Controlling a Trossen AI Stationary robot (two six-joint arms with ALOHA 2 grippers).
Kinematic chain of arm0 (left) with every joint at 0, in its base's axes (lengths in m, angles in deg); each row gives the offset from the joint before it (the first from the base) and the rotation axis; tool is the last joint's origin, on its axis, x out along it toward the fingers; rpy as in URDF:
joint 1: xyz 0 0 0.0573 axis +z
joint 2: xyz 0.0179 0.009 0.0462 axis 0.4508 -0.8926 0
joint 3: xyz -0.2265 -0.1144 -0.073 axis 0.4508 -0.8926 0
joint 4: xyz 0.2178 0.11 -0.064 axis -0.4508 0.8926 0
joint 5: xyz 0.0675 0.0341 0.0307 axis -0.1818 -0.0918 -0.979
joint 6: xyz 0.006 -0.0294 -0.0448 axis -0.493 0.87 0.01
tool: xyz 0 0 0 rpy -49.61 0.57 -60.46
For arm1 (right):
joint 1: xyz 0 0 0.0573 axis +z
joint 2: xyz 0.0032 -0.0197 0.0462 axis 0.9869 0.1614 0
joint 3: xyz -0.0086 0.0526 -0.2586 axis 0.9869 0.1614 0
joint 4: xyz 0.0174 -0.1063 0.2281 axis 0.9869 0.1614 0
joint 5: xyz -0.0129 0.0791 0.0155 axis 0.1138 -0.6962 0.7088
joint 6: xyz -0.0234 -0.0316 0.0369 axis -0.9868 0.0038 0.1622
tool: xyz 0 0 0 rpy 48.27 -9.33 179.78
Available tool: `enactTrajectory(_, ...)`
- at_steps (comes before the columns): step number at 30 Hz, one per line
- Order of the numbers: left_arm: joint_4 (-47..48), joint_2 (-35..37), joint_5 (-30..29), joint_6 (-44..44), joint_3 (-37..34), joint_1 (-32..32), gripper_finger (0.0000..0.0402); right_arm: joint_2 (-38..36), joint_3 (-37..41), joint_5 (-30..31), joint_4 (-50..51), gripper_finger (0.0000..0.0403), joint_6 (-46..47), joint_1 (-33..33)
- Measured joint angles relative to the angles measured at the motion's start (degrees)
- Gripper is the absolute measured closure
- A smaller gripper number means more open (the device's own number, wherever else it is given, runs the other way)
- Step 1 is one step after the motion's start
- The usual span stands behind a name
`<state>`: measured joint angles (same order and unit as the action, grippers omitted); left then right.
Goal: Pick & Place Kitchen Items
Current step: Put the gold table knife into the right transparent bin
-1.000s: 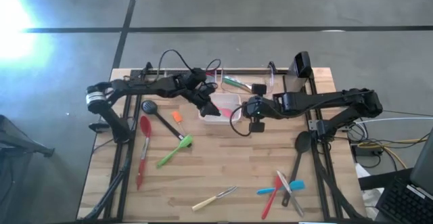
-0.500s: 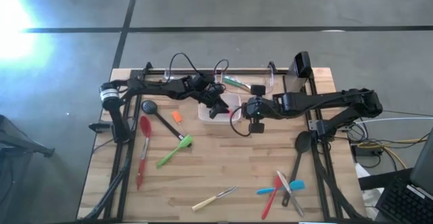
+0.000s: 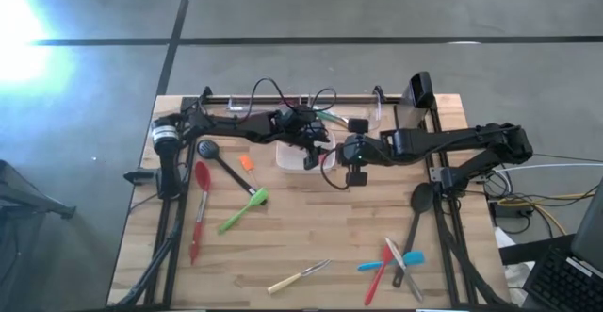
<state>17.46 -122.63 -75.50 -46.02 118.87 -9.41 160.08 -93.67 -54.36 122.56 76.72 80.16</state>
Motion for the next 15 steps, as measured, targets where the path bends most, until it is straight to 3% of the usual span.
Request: enactTrajectory(15,-1.7,-0.1,1.3,-0.7,0.0,-0.2,0.0223,0.0,-0.9,-0.1,-1.0,0.0396,-1.2,0.0)
